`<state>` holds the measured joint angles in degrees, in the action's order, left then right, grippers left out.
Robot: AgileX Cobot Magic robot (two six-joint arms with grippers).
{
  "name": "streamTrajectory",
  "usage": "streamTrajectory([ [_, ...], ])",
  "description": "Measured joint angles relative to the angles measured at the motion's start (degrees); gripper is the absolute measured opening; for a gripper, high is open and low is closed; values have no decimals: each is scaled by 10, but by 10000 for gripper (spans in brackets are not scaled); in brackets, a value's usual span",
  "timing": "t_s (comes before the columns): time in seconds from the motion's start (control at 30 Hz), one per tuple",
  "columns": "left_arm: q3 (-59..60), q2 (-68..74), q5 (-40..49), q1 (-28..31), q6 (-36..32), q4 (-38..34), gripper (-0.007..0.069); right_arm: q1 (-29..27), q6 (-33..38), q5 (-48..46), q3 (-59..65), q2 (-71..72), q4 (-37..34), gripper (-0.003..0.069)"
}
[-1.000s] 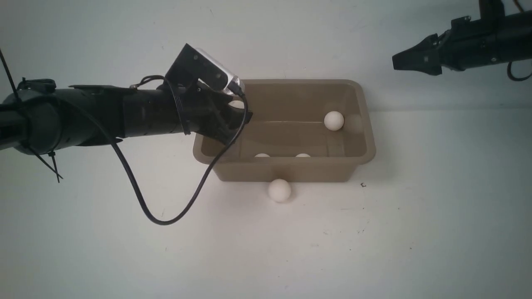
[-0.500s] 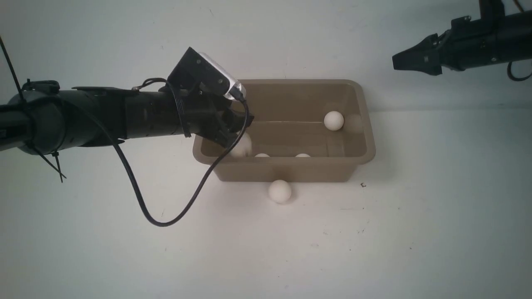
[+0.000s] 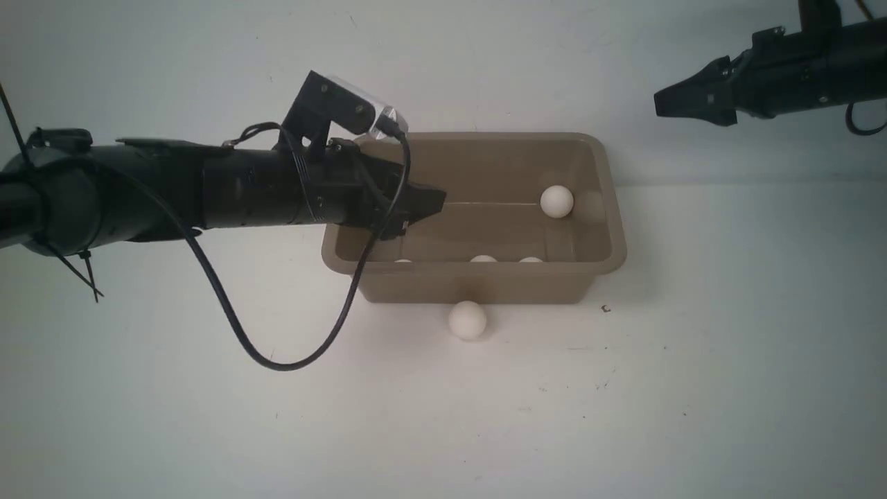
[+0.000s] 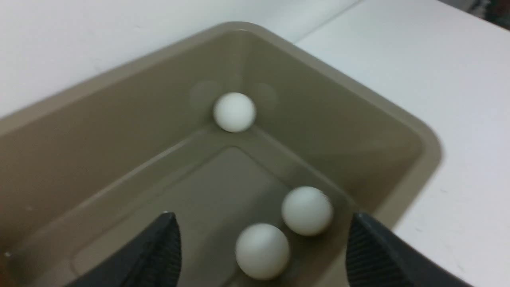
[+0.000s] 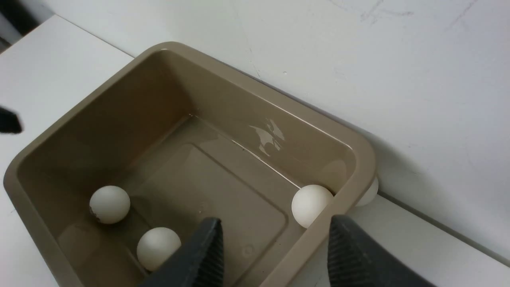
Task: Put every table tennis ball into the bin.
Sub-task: Use the right arm to clamp the table tennis ball closest to it
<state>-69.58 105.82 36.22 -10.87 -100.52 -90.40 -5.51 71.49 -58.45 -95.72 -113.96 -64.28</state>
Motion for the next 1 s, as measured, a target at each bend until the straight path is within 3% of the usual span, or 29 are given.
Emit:
streamTrajectory([
  [0.13,0,-24,13,0,89,93,500,0,-1,1,0,0,0,332],
  [0.43,0,-56,132,0,373,300,500,0,-1,2,0,0,0,332],
  [0.57,0,-55,139,-24,433,356,500,0,-1,5,0,0,0,332],
  [0.83,0,-8,1,-111,504,372,500,0,-1,17,0,0,0,332],
  [1.0,0,18,-64,-128,560,370,500,0,0,23,0,0,0,332],
])
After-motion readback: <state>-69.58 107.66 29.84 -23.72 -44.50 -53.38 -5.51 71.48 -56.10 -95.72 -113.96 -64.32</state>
